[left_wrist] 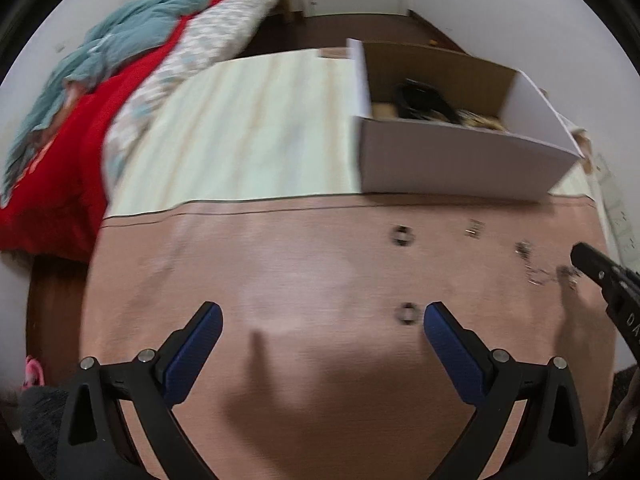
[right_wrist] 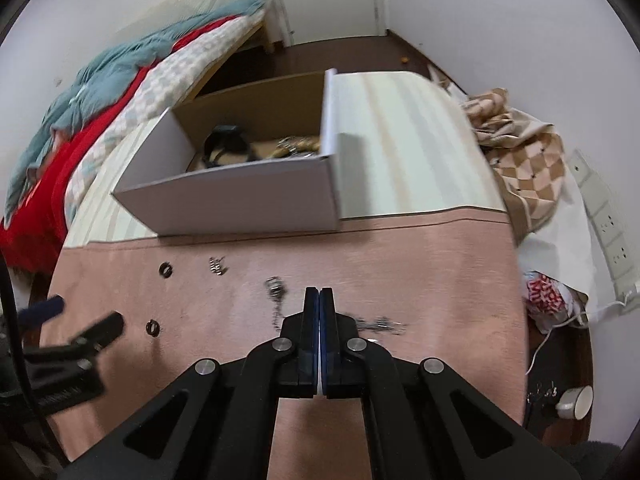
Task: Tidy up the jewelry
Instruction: 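Grasp the thin silver chain with ring using the right gripper, then grasp a small black ring with the left gripper while the right gripper holds the chain, then carry the black ring with the left gripper while the right gripper carries the chain toward the box, then open both grippers over the white box, dropping the ring and chain inside, then withdraw both grippers from the box back over the table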
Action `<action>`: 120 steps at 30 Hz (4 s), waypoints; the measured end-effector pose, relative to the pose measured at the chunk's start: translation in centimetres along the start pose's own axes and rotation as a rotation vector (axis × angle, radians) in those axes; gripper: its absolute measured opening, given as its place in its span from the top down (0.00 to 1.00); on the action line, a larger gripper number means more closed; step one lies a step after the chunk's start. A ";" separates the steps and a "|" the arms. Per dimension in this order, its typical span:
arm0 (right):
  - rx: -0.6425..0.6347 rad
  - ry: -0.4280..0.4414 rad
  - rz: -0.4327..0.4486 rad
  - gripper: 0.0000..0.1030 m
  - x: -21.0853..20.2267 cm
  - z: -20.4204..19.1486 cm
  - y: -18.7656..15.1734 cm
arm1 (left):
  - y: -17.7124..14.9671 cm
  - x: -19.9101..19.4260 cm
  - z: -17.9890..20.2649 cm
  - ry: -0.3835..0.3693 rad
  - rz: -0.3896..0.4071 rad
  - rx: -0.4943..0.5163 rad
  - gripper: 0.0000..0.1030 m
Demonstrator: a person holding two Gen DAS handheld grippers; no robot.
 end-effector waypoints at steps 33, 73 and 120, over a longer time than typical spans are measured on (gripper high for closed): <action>-0.140 0.033 -0.045 0.88 4.2 -4.7 1.6 | -0.1 0.7 -0.9 -0.062 -0.002 0.027 0.91; -0.080 0.256 0.244 0.88 -14.1 -3.4 16.7 | 15.9 -10.5 1.2 -0.427 0.063 0.087 0.91; -0.053 -0.144 -0.116 0.02 -3.4 -2.0 11.6 | 10.6 -6.5 -2.6 0.059 0.113 0.002 0.00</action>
Point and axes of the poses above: each gripper's, at about its wrist camera, not at the fingertips, and x roughly the way its jaws point, z to its right, y to its top, the point moved 3 cm from there along x, roughly the way its jaws point, and after that the axes turned 9 degrees about -z, right-handed, at the moved point
